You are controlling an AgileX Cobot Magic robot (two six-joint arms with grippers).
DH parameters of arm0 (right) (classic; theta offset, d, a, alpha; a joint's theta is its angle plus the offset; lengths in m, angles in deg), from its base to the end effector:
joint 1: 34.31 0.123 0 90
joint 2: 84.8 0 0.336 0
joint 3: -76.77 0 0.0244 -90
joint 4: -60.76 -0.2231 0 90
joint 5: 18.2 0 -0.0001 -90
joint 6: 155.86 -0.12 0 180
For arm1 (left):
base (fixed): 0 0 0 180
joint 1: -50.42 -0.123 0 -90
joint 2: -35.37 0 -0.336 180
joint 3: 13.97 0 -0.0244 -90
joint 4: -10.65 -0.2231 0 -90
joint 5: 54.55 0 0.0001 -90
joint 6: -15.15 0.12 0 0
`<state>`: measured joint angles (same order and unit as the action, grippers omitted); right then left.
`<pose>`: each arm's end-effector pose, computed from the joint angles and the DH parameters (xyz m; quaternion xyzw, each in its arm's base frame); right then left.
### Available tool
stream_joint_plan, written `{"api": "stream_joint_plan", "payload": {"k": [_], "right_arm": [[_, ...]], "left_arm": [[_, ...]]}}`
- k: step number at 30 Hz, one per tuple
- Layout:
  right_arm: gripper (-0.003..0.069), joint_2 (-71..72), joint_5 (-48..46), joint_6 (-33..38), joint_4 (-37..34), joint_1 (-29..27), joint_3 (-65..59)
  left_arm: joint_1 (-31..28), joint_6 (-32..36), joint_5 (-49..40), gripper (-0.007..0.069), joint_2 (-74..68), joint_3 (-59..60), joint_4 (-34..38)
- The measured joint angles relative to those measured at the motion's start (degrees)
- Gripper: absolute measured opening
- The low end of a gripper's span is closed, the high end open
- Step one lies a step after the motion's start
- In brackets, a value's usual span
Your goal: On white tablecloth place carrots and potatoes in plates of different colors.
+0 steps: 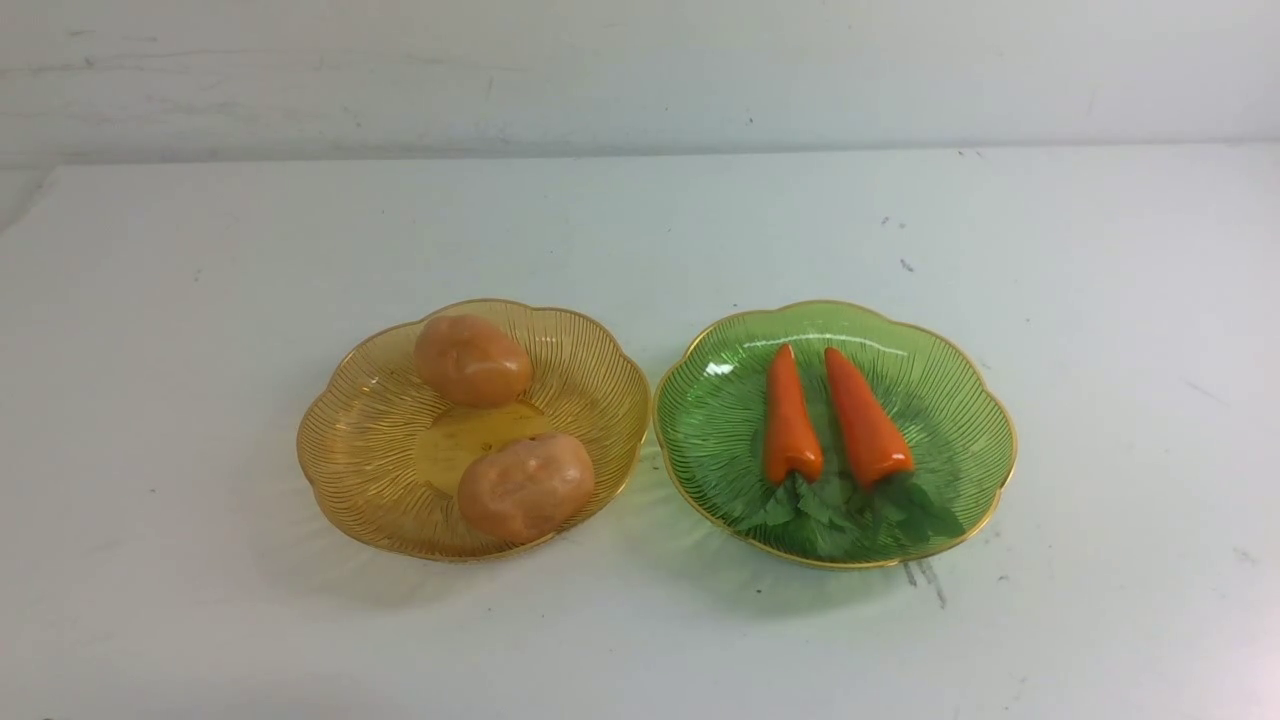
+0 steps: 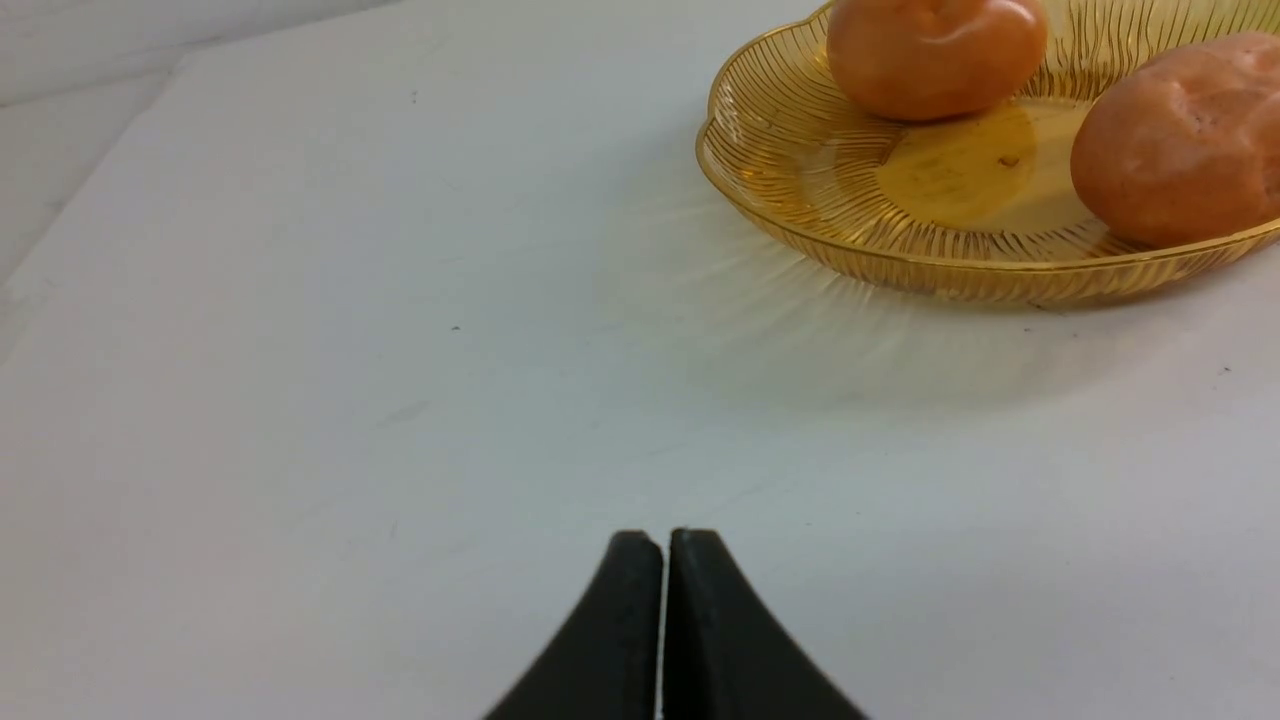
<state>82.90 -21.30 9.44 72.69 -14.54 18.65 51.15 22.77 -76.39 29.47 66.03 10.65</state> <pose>-0.0101 -0.0051 0.3264 -0.0839 0.5921 0.1535 0.7867 0.0008 0.0000 0.1612 0.0588 0.8055 0.0354 0.5886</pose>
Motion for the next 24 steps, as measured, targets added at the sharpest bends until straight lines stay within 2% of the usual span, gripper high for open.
{"api": "stream_joint_plan", "payload": {"k": [6, 14, 20, 23, 24], "right_arm": [[-0.0015, 0.00, -0.21, 2.15, -1.26, 0.00, -0.05], [-0.0015, -0.10, -1.17, 15.36, -16.22, 0.00, -0.05], [-0.0015, 1.01, -6.15, 18.13, -16.92, -0.65, -0.68], [-0.0015, 3.17, -8.53, 18.46, -15.75, -3.44, -3.06], [-0.0015, 4.82, -9.91, 18.57, -14.45, -7.61, -6.04]], "left_arm": [[0.00, 0.00, 0.00, -0.0003, 0.00, 0.00, 0.00], [0.00, 0.02, 0.00, -0.0003, 0.00, 0.00, 0.00], [0.00, 0.02, 0.00, -0.0003, 0.00, 0.00, 0.00], [0.00, 0.02, -0.05, -0.0003, 0.00, 0.00, 0.00], [0.00, 0.02, -0.05, -0.0003, 0.00, 0.00, 0.00]]}}
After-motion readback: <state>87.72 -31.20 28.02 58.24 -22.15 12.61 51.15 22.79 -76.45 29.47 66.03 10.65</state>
